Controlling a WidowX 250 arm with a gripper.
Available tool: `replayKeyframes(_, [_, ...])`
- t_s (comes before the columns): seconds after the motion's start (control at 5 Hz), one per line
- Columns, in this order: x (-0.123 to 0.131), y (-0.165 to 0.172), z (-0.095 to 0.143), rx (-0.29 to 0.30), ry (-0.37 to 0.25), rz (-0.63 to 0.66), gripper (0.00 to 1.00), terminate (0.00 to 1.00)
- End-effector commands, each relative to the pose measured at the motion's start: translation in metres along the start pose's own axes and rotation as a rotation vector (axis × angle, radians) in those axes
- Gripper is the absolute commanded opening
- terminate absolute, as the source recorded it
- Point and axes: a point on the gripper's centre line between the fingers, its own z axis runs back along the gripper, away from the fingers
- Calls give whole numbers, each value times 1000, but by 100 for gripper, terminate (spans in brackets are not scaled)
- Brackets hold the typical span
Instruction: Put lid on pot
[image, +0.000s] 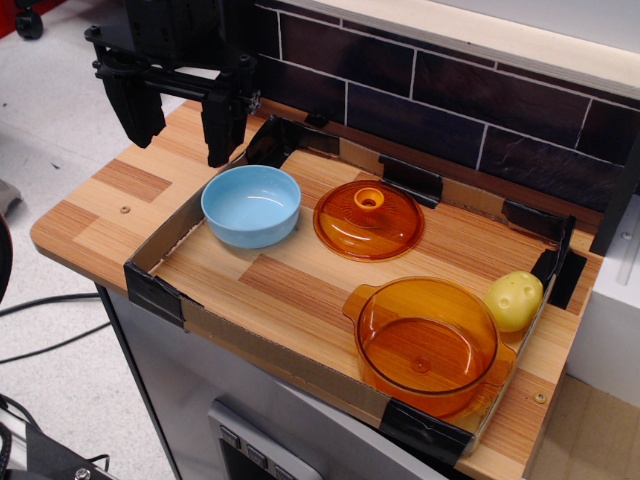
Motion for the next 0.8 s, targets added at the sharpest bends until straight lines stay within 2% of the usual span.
replayKeyframes(0.0, [0, 0, 0, 0, 0, 0, 100, 0])
replayKeyframes(0.2, [20, -19, 4, -41, 11, 26, 100, 0])
replayKeyframes(0.4, [15, -46, -11, -58, 30, 53, 100, 0])
replayKeyframes(0.6, [23, -70, -28, -66, 28, 56, 100, 0])
